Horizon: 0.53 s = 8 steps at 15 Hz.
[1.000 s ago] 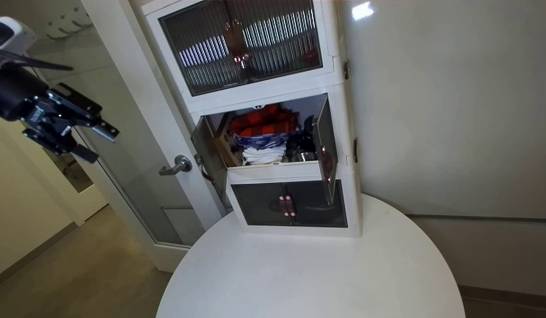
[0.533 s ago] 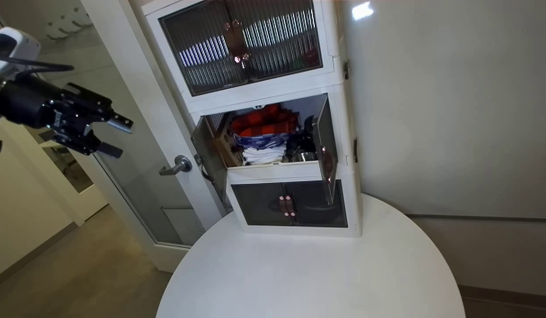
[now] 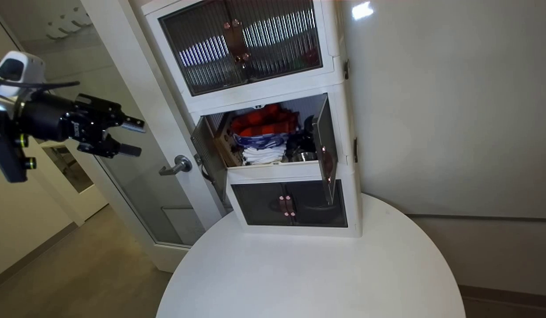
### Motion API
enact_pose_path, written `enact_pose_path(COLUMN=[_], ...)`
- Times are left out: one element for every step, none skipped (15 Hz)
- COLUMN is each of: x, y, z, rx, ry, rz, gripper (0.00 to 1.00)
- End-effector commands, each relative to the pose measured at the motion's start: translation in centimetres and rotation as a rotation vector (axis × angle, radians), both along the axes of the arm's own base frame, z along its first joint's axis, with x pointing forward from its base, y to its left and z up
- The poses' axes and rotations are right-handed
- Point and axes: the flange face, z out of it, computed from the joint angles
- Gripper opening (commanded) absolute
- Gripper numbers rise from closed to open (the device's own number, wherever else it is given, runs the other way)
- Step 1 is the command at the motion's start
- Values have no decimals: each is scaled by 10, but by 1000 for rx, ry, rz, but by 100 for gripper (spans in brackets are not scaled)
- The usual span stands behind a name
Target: Close the open cabinet doors
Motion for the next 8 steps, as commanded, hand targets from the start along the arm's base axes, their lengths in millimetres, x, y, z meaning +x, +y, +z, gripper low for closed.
enact_pose_path(x=[15,18,20,23,26,31,37,44], y=[5,5,6,6,7,7,9,10], z=[-15,-20,-24,-28,-31,-36,-41,-45], rx=[-11,-12,-12,-16,-19,-26,-32,-46], ry=[-6,2,15,21,23,19,10,-6], rz=[16,19,27,28,27,23,24,21], gripper=[62,55,45,39,30,23,15,8])
